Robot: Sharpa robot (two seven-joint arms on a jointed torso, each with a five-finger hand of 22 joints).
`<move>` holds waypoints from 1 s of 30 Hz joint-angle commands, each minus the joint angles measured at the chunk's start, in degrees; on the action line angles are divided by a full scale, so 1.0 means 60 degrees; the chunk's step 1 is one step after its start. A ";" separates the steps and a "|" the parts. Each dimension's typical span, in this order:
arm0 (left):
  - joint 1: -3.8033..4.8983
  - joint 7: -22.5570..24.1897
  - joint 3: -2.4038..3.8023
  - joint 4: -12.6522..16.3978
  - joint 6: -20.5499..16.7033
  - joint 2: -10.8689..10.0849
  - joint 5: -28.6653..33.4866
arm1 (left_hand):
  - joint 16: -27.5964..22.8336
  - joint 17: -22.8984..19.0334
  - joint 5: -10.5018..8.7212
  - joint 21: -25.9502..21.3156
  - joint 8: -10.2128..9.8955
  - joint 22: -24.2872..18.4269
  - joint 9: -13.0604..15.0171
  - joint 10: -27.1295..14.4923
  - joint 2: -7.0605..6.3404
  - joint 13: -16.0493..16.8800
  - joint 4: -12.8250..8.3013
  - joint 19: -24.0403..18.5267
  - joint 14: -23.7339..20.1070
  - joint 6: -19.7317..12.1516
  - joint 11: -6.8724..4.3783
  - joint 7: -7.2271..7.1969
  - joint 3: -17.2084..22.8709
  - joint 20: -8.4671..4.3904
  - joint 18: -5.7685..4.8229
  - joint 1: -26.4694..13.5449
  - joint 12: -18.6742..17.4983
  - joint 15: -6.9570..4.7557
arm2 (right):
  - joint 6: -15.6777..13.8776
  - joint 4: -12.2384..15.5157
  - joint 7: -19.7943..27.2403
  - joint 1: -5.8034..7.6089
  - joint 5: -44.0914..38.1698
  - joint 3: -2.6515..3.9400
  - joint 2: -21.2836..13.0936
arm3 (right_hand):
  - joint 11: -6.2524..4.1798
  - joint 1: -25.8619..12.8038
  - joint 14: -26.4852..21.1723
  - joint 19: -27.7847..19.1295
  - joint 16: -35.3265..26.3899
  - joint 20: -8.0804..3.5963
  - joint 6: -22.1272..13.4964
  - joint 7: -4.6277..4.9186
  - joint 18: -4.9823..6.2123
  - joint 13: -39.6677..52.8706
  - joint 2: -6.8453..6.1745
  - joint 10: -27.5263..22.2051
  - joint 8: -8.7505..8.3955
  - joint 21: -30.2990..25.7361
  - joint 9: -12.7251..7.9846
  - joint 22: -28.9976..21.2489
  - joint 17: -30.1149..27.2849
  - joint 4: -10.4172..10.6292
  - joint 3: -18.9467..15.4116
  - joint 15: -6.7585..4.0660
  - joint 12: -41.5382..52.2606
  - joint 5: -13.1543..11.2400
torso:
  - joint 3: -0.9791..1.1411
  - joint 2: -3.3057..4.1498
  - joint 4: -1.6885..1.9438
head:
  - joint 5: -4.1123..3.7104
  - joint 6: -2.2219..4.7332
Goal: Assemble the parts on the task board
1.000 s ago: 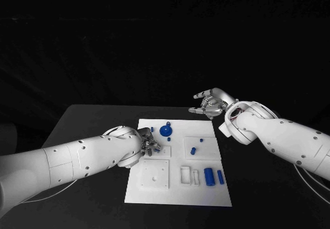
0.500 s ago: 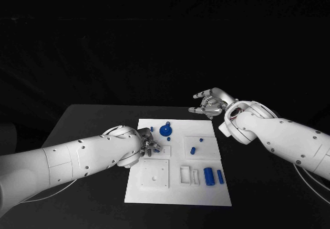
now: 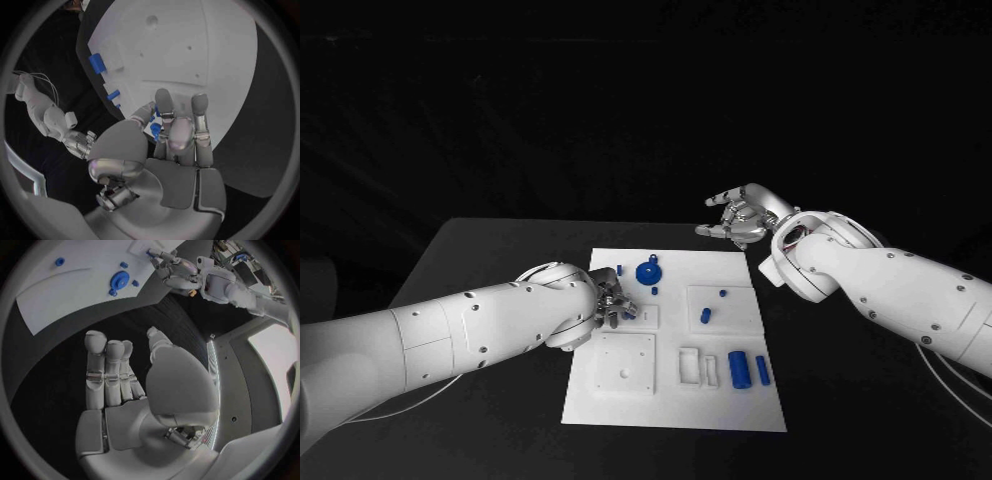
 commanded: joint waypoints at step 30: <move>-0.0017 -0.0228 -0.0012 -0.0168 0.0808 0.0176 -0.0051 | 0.0002 -0.0051 -0.0066 -0.0192 0.0028 0.0161 0.3054 0.0442 0.0157 -0.0002 -0.0064 0.0110 -0.0023 0.2327 -0.0111 -0.1311 -0.0047 -0.0035 0.0056 0.0107 0.0010 -0.0015 | 0.0100 -0.0005 0.0039 -0.0017 -0.0013 0.0005 0.0021 | -0.0025 -0.0140 0.0017 0.0068 0.0036 0.0015 0.0049 -0.0017 0.0147 -0.0009 0.0001 0.0019 0.0002 0.0007 0.0015 0.0538 -0.0004 0.0037 -0.0049 -0.0074 0.0047 0.0047 | 0.0004 0.0011 -0.0019 | -0.0019 -0.0037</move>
